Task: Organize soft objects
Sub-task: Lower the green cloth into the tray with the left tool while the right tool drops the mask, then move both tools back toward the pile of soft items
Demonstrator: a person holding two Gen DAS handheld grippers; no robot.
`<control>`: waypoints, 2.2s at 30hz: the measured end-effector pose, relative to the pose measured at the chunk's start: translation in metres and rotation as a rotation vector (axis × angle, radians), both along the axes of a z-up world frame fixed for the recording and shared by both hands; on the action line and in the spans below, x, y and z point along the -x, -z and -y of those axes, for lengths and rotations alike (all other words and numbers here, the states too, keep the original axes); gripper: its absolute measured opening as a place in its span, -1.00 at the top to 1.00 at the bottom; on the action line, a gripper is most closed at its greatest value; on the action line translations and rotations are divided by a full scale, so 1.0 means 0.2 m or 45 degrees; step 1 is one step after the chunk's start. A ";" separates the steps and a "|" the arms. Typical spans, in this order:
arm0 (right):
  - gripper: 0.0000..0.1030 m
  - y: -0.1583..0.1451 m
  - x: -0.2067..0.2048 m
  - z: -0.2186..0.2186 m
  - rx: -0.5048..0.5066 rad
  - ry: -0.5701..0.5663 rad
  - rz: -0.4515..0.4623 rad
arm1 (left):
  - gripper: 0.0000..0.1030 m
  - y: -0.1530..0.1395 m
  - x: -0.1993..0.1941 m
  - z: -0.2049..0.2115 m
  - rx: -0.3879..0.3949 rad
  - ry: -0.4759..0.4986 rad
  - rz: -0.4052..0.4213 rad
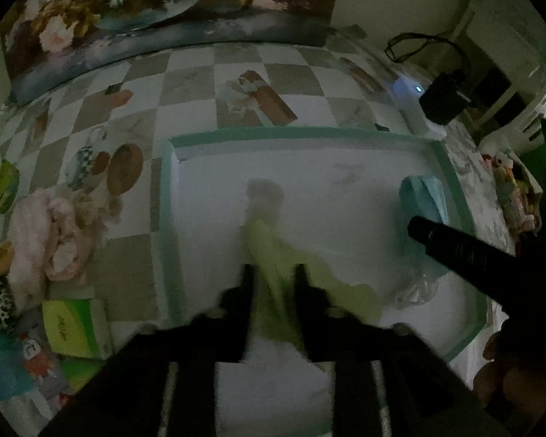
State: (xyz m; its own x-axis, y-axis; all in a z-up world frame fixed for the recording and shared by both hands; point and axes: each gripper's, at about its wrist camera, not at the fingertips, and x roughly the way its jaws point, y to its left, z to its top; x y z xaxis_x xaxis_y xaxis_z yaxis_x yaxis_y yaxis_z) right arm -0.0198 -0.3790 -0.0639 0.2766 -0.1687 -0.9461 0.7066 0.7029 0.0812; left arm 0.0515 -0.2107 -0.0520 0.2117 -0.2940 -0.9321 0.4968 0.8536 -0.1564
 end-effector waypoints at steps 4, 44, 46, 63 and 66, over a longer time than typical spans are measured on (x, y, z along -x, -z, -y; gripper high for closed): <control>-0.26 -0.04 -0.01 -0.03 0.027 -0.036 -0.036 | -0.04 -0.07 -0.01 -0.02 0.015 -0.026 0.005; -1.00 -0.35 -0.22 -0.65 0.057 -0.419 0.142 | -1.00 -0.50 -0.39 -1.23 0.105 -0.792 0.280; -1.00 -0.37 -0.23 -0.70 0.041 -0.440 0.167 | -1.00 -0.52 -0.40 -1.33 0.119 -0.846 0.290; -1.00 -0.29 -0.43 -1.03 -0.128 -0.620 0.236 | -1.00 -0.43 -0.46 -1.58 0.016 -0.863 0.224; -1.00 -0.26 -0.47 -1.07 -0.142 -0.647 0.233 | -1.00 -0.36 -0.50 -1.50 0.011 -0.779 0.127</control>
